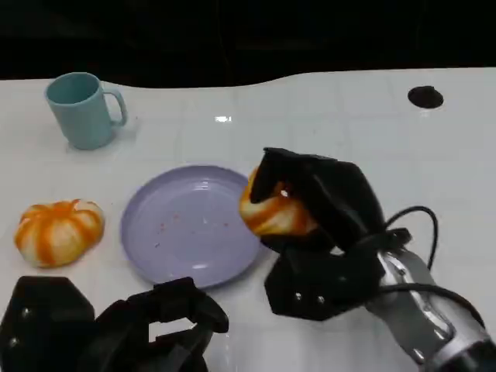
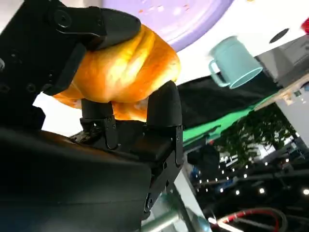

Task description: Grasp the bread from the table and place it into the plate.

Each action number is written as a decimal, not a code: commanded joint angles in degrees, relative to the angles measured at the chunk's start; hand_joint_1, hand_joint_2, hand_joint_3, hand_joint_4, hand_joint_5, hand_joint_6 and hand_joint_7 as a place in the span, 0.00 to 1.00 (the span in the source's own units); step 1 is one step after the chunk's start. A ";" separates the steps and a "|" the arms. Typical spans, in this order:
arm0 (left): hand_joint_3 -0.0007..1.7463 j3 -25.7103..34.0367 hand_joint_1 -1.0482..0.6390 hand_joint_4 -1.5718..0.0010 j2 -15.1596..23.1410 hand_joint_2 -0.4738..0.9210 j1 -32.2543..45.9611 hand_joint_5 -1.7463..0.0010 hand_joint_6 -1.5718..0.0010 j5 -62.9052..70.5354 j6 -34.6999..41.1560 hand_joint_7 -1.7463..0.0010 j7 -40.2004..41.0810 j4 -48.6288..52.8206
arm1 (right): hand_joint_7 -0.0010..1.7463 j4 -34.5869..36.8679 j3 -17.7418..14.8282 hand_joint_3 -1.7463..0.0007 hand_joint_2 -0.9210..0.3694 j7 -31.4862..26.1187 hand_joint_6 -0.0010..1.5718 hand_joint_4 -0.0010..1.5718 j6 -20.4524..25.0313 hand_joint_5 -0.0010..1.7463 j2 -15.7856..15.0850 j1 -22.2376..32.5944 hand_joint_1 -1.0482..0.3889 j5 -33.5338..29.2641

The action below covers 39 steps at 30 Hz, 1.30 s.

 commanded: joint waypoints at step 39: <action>0.54 -0.95 0.44 0.57 0.16 0.85 0.98 0.00 0.62 0.64 0.53 0.14 1.65 -2.85 | 0.00 20.21 10.01 0.85 0.00 22.00 0.22 0.11 12.12 0.11 7.07 -21.90 0.25 -1.73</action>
